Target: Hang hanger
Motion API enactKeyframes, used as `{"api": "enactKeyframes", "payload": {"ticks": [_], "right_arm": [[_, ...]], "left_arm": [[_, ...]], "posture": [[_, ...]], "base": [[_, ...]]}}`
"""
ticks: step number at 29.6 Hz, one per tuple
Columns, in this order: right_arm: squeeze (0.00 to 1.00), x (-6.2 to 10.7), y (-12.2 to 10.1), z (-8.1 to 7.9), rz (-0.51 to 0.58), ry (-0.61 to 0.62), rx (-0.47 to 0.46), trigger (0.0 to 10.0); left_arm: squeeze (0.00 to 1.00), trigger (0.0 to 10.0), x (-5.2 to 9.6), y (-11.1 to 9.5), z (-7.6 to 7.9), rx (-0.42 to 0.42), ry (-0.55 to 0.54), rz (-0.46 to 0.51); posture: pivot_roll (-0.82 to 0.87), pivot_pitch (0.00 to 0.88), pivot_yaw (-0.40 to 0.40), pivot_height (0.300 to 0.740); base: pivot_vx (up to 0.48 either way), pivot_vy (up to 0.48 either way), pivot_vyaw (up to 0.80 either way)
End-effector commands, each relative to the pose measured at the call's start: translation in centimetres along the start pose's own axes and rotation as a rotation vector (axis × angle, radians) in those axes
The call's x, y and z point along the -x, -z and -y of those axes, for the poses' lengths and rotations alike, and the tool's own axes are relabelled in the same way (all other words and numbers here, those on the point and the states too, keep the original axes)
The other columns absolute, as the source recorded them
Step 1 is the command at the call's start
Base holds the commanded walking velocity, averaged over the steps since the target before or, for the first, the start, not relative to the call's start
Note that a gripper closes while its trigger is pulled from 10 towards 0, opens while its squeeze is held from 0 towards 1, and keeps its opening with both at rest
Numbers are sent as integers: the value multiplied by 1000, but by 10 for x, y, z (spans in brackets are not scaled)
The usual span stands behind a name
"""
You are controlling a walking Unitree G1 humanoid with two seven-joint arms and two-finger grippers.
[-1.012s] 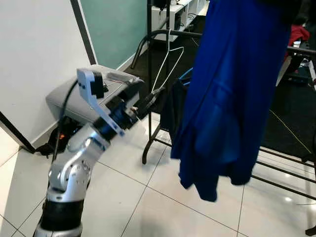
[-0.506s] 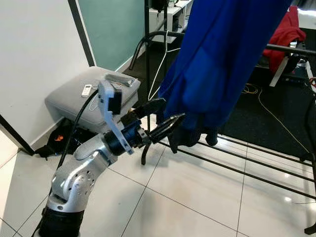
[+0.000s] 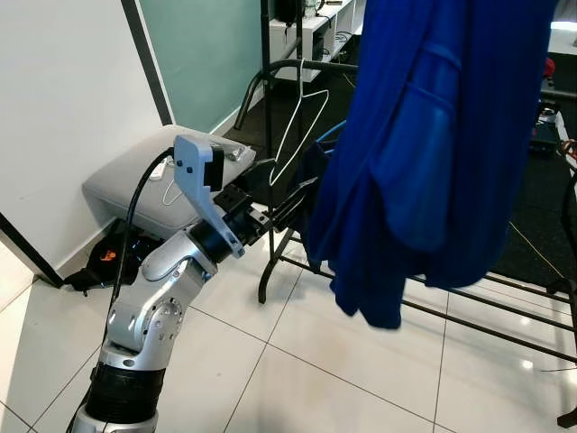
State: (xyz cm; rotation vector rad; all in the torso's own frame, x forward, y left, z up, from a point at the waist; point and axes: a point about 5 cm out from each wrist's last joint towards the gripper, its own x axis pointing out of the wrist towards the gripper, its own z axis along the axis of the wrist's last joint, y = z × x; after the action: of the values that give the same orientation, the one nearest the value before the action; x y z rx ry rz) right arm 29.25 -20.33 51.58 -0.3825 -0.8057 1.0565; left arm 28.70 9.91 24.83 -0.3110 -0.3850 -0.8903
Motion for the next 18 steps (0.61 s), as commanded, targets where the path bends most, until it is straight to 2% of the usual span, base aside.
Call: {"api": "enactKeyframes", "payload": {"ticks": [1, 5, 7, 12, 16, 18], "right_arm": [[0, -3, -14, 1, 52, -12, 35, 10000], [0, -3, -16, 2, 55, -10, 40, 10000], [0, -3, -16, 2, 55, -10, 40, 10000], [0, -5, -17, 2, 58, -12, 43, 10000], [0, -7, -18, 1, 59, -21, 44, 10000], [0, -7, -18, 1, 60, -27, 45, 10000]], "left_arm": [[0, 10000, 2, -5, 4, 7, 48, 4], [0, 10000, 13, -7, 19, 105, 185, 2], [0, 10000, 13, -7, 19, 105, 185, 2], [0, 10000, 18, -4, 30, 148, 267, -17], [0, 10000, 14, -1, 33, 131, 269, -30], [0, 10000, 9, 6, 31, 82, 229, -54]], "posture": [[-161, 30, 46, 740], [-159, 29, 48, 740], [-159, 29, 48, 740], [-160, 36, 43, 740], [-161, 37, 43, 740], [-162, 37, 43, 740]], "base": [[0, 0, 0], [0, 0, 0], [0, 0, 0], [0, 0, 0], [0, 0, 0], [0, 0, 0]]}}
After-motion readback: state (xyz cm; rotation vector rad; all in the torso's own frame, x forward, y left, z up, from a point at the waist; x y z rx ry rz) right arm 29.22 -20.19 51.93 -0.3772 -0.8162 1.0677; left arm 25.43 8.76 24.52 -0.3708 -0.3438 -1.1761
